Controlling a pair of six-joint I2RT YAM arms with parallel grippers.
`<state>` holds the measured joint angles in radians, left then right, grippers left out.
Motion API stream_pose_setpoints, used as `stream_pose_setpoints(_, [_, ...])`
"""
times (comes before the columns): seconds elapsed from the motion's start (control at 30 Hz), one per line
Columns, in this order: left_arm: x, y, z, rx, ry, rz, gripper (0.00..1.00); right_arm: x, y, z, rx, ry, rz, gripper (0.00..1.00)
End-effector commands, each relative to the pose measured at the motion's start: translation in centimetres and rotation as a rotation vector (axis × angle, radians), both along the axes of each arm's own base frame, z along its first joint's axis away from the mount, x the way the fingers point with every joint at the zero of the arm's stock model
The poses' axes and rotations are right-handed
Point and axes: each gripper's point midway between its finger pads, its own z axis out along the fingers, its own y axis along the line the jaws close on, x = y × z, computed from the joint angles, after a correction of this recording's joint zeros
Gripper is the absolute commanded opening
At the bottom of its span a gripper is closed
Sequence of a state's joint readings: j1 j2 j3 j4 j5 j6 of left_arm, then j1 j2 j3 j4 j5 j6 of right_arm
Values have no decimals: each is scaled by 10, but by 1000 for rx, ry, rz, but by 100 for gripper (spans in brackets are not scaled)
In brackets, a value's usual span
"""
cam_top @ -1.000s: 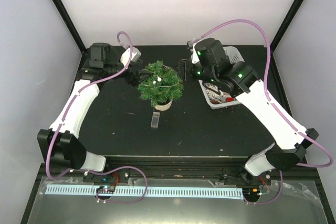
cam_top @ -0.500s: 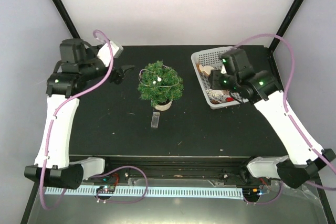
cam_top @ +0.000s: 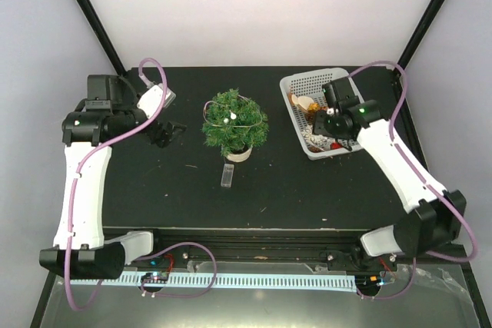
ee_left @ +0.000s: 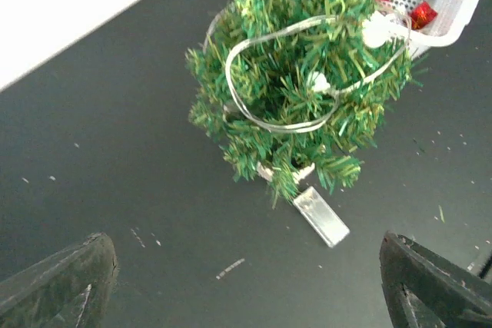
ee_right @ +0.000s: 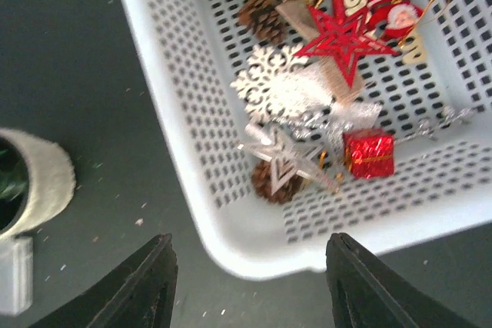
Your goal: Decorate the small christmas tree
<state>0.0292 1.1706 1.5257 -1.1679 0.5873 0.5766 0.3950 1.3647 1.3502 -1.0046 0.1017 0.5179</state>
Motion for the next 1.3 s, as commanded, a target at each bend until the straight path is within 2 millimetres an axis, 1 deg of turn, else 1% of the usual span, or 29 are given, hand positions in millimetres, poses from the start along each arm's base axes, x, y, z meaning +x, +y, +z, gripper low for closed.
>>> stream_pose_setpoints(0.0, [-10,-4,-17,-50,122,-8,93,43,-20,3,-67,-56,-53,56])
stream_pose_setpoints(0.1, [-19,-10,-14,-90,134,-25,93,68,-43,-15,-59,-3,-110,56])
stream_pose_setpoints(0.17, [-18,-10,-15,-87,110,-21,94,81,-60,-35,-42,37,-151,55])
stream_pose_setpoints(0.23, [-17,-8,-11,-81,103,-8,94,92,-79,-58,-20,94,-194,54])
stream_pose_setpoints(0.3, [-15,-7,-6,-82,112,1,94,104,-83,-80,24,145,-213,53])
stream_pose_setpoints(0.4, [-15,-7,-5,-89,119,9,94,119,-82,-99,37,182,-214,53])
stream_pose_setpoints(0.5, [-16,-9,-8,-95,128,-3,94,121,-80,-114,40,215,-206,52])
stream_pose_setpoints(0.57, [-13,-8,-12,-92,137,-5,94,117,-80,-118,34,219,-205,52])
stream_pose_setpoints(0.67, [-10,-10,-18,-100,156,-12,94,101,-77,-125,44,230,-197,52])
stream_pose_setpoints(0.7, [-10,-11,-20,-104,164,-17,94,90,-77,-133,44,250,-195,51])
stream_pose_setpoints(0.83, [-8,-13,-21,-114,175,-31,94,52,-68,-145,31,274,-163,51])
stream_pose_setpoints(0.93, [-5,-13,-24,-118,184,-38,94,19,-51,-155,36,316,-118,51])
stream_pose_setpoints(1.0, [-4,-15,-28,-121,198,-43,94,-3,-36,-154,50,318,-79,51])
stream_pose_setpoints(1.07, [-2,-15,-31,-125,210,-49,94,-25,-24,-154,45,337,-56,50])
stream_pose_setpoints(1.13, [-1,-16,-33,-131,221,-54,94,-38,-18,-147,53,327,-48,50])
stream_pose_setpoints(1.2, [0,-17,-32,-140,222,-61,94,-42,-17,-134,67,300,-59,50])
stream_pose_setpoints(1.27, [-1,-19,-32,-150,223,-68,94,-37,-21,-118,54,260,-78,50])
